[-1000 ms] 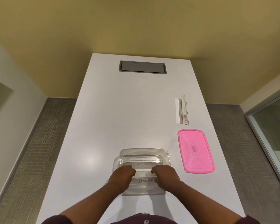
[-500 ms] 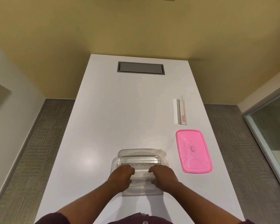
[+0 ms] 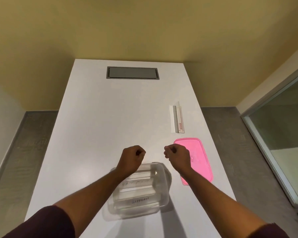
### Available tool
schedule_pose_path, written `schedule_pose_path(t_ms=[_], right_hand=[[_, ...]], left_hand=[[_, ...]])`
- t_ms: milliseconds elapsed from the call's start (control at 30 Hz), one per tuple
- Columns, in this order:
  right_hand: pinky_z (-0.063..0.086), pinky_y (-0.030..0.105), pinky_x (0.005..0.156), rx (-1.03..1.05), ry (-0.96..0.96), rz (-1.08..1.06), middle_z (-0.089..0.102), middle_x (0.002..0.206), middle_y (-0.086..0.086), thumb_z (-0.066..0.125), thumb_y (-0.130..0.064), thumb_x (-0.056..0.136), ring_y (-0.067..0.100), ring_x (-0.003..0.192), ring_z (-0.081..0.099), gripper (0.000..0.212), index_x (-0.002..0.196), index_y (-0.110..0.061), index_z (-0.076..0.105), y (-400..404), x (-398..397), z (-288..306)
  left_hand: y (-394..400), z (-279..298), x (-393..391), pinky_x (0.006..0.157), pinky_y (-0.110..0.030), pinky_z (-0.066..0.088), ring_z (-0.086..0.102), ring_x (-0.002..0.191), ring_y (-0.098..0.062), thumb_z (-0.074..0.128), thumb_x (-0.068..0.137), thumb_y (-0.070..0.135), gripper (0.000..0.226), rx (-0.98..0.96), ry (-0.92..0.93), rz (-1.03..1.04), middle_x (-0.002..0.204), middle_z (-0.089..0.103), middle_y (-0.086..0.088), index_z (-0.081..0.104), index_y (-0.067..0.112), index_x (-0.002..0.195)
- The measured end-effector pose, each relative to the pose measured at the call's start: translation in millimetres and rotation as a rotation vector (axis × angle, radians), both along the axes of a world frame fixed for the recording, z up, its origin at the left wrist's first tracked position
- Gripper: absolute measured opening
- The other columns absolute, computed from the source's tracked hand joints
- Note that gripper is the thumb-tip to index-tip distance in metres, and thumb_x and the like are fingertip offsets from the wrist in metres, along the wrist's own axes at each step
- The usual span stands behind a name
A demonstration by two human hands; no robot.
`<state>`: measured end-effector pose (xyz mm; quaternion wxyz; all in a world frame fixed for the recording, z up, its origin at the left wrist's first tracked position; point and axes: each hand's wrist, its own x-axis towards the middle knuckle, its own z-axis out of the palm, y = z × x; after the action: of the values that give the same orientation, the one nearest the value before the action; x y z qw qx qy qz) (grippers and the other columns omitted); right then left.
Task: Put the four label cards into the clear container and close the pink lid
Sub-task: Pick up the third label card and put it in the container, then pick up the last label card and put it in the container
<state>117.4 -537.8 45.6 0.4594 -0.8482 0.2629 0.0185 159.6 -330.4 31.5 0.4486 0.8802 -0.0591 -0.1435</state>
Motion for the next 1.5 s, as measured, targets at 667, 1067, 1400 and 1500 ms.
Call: schedule_pose_path(t_ms=[667, 1067, 1400, 1500], right_hand=[[0.051, 0.043, 0.103, 0.069, 0.312, -0.133, 0.068, 0.126, 0.006, 0.072, -0.033, 0.087, 0.026, 0.116, 0.064, 0.055, 0.135, -0.013, 0.056, -139, 170, -67], [0.058, 0.045, 0.091, 0.084, 0.169, -0.236, 0.077, 0.097, 0.005, 0.047, -0.011, 0.089, 0.025, 0.092, 0.073, 0.028, 0.107, -0.017, 0.067, -147, 167, -81], [0.052, 0.031, 0.060, 0.630, 0.181, -0.270, 0.056, 0.068, 0.003, 0.036, 0.008, 0.092, 0.015, 0.052, 0.048, 0.042, 0.107, -0.004, 0.073, -122, 107, -27], [0.055, 0.035, 0.068, 0.697, 0.214, -0.198, 0.057, 0.073, 0.007, 0.036, 0.007, 0.090, 0.023, 0.062, 0.056, 0.041, 0.112, 0.000, 0.071, -113, 87, -15]], left_hand=[[-168, -53, 169, 0.093, -0.038, 0.055, 0.068, 0.101, -0.024, 0.061, 0.089, 0.017, 0.016, 0.026, 0.301, 0.021, 0.102, 0.075, -0.004, 0.074, 0.009, 0.095], [-161, -70, 185, 0.097, -0.035, 0.052, 0.066, 0.107, -0.022, 0.057, 0.092, 0.018, 0.020, 0.048, 0.355, 0.060, 0.111, 0.074, -0.001, 0.074, 0.015, 0.101], [-113, -8, 167, 0.102, -0.034, 0.045, 0.056, 0.120, -0.018, 0.056, 0.098, 0.029, 0.033, -0.115, 0.262, 0.130, 0.129, 0.060, 0.002, 0.057, 0.016, 0.129], [-90, 14, 149, 0.099, -0.032, 0.044, 0.057, 0.114, -0.013, 0.053, 0.099, 0.030, 0.032, -0.174, 0.250, 0.085, 0.130, 0.057, 0.011, 0.055, 0.026, 0.131]])
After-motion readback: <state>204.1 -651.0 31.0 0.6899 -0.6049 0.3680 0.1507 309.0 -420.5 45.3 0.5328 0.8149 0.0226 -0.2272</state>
